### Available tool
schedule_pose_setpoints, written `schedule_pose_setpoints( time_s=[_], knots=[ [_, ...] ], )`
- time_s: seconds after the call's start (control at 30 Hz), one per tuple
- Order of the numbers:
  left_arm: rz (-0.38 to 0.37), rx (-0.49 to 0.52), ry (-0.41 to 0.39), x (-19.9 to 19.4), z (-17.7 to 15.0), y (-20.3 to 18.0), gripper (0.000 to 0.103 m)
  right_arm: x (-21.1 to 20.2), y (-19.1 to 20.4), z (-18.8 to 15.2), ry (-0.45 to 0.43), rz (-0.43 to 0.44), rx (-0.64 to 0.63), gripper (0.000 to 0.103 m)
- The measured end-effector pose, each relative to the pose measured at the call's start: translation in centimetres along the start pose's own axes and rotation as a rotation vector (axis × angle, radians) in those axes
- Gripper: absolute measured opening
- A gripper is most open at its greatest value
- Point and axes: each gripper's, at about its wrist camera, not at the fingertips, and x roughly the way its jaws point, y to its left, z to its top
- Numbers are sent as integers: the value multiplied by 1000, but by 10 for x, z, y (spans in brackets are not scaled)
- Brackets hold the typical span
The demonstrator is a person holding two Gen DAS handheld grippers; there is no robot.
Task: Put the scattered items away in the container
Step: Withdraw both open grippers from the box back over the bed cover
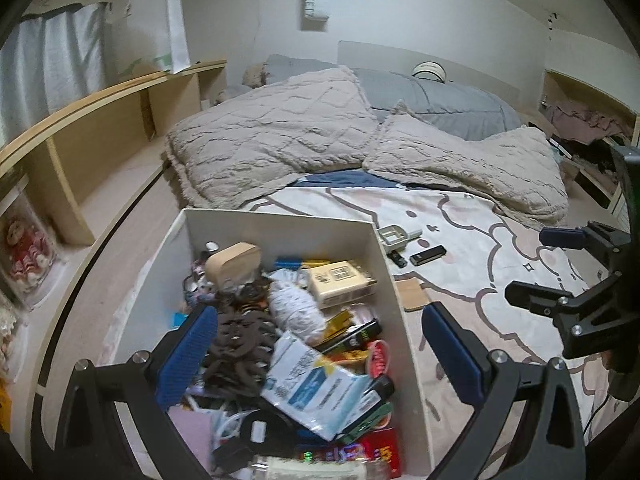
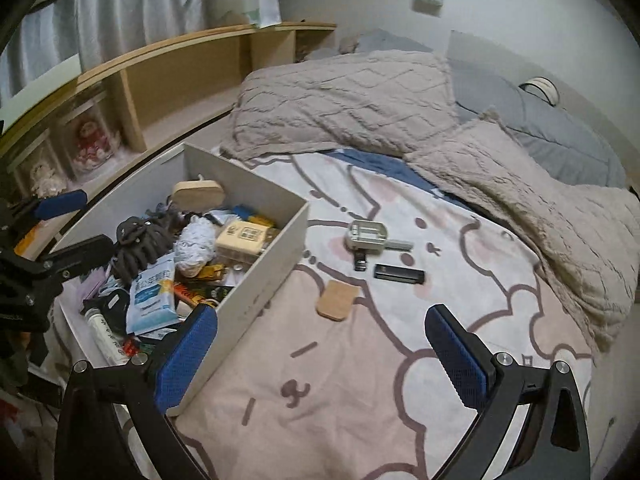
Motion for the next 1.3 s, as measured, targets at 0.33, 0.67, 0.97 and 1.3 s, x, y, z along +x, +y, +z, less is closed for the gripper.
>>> schedule_pose_setpoints(
  time_s=[0.33,0.67,0.97,1.3],
  knots=[
    [-46,43,1,6,7,-39,103,-22,-40,-14,-2,-33,96,103],
    [-89,44,15,15,12,-65,103,-47,-70,-26,-41,-87,148,103],
    [-119,70,28,21,16,-89,103,-54,-98,-40,-36,-130,196,103],
    [-151,103,38,33,19,-118,103,-58,-120,-50,-31,-159,235,103]
  ],
)
